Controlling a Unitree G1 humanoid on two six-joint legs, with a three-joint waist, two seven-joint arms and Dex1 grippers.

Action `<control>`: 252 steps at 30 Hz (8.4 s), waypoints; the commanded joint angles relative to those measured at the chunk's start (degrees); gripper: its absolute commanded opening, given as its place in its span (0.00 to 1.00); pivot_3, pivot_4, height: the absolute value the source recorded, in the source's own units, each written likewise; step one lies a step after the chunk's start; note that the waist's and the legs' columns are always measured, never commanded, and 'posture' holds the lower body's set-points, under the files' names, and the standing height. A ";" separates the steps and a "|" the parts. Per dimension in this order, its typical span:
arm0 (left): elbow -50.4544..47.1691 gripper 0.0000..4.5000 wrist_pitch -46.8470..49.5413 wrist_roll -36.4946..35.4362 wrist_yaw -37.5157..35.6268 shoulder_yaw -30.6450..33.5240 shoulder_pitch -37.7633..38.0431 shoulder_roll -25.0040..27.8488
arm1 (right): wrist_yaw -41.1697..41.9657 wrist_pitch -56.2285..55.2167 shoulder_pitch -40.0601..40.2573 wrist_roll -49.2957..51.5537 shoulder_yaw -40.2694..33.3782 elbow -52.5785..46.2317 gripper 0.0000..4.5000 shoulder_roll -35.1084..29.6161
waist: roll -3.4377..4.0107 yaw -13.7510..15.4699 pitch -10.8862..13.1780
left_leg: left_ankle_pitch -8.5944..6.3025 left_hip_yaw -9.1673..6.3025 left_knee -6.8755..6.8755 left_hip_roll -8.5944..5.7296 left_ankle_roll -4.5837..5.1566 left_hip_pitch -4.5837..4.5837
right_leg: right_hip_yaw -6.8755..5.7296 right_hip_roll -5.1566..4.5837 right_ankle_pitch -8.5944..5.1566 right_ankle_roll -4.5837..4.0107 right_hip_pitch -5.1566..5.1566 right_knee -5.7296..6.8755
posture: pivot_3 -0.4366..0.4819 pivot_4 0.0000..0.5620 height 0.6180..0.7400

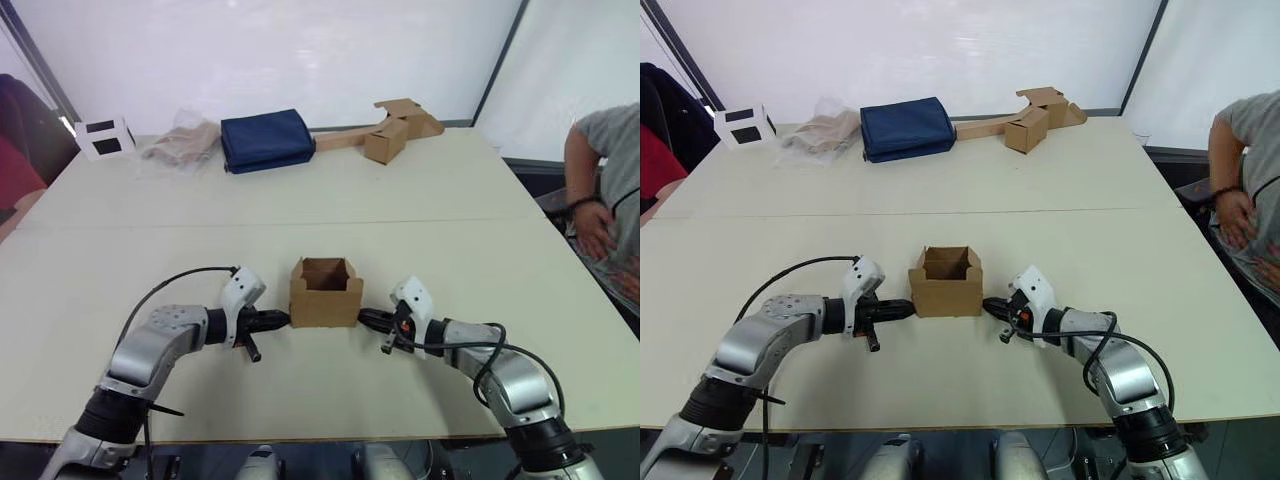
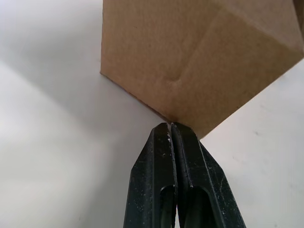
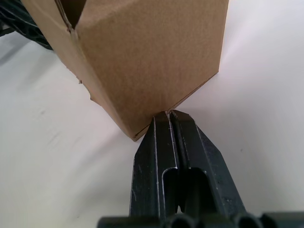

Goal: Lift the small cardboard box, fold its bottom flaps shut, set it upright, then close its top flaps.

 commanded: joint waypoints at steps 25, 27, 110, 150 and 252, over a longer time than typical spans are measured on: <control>7.32 0.02 -1.21 -4.83 -9.03 1.34 -18.07 0.74 | 3.08 4.72 -13.64 9.32 -2.13 -4.59 0.00 -3.51 | 0.00 -0.03 0.01 | 0.00 -0.02 0.00 0.00 0.01 0.00 | -0.04 0.01 0.00 0.00 0.06 -0.09 | 0.48 0.27 1.00; 8.23 0.02 -2.34 -3.74 -9.11 0.19 -18.32 -0.16 | 3.35 4.23 -14.20 8.44 -0.76 -4.14 0.00 -3.29 | 0.00 -0.04 0.01 | 0.00 -0.02 0.01 0.00 0.01 0.00 | -0.04 0.00 0.00 0.00 0.06 -0.09 | 0.48 0.27 1.00; 5.50 0.02 3.68 -4.41 -17.20 9.39 -14.54 5.43 | 0.26 6.44 -17.17 1.71 11.66 -9.57 0.00 -2.14 | -0.02 -0.66 0.03 | 0.00 -0.13 -0.04 0.00 0.00 -0.08 | -0.09 -0.01 0.00 0.00 -0.02 -0.11 | 0.48 0.27 1.00; -3.74 0.02 6.98 -10.52 -6.21 4.36 -7.16 2.35 | -8.27 -0.27 -27.23 0.18 1.90 3.32 0.00 5.61 | 0.00 -0.02 0.02 | 0.00 -0.12 -0.07 0.00 -0.01 -0.01 | -0.11 0.00 0.00 -0.01 0.06 -0.16 | 0.48 0.27 1.00; 0.29 0.02 2.56 -8.45 -3.93 5.97 -16.43 -1.45 | 0.08 9.92 -18.13 8.20 -0.84 -7.29 0.00 -0.92 | -0.02 -0.04 0.03 | 0.00 -0.12 -0.04 0.00 0.00 -0.04 | -0.11 -0.01 0.00 0.00 0.05 -0.17 | 0.48 0.27 1.00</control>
